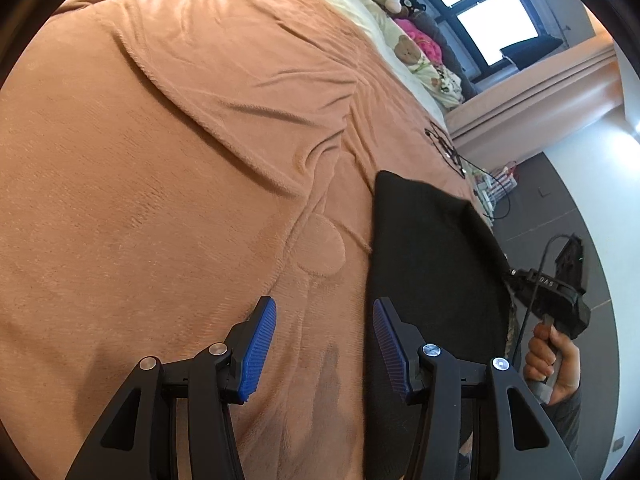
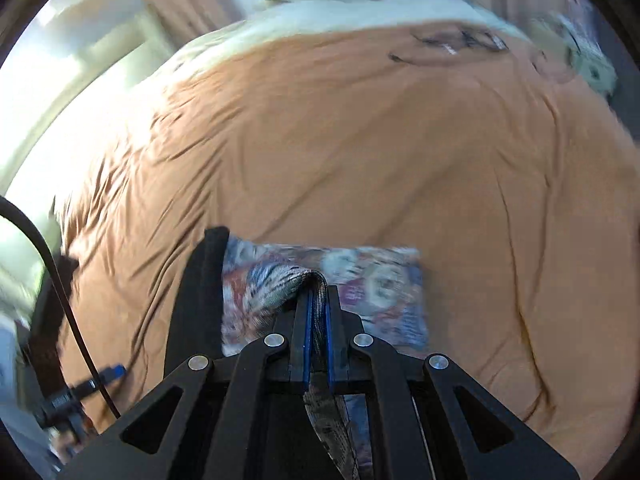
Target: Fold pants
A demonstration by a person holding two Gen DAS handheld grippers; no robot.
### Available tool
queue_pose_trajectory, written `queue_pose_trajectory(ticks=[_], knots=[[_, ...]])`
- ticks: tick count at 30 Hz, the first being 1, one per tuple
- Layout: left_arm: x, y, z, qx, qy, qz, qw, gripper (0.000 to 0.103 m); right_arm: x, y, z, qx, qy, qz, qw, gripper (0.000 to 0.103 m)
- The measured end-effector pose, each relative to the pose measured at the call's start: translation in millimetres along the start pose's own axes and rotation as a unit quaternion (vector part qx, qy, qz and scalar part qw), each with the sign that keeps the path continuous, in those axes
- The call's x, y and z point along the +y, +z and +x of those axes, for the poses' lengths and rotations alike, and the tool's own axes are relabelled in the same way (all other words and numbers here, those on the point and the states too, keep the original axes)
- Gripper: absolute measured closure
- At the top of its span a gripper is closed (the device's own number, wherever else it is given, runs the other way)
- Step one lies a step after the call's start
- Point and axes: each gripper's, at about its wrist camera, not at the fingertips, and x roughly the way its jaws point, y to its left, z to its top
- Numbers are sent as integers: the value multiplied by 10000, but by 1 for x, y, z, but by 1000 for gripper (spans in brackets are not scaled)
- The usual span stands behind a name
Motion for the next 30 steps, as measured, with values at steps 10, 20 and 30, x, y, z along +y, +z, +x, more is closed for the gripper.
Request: queue_pose_trajectory(ticks=[10,20,30], knots=[[-11,-5,13,142,72,150,9998,50,-43,-5,26,391,485,911,9939,101],[-14,-7,17,203,52,228,9995,50,-1,-10,-3,173,-357,-752,9964,80],[-11,-7,10,160,-55,175,9997,50,61,-33,-16,-32,-701,-1883,9796,54]])
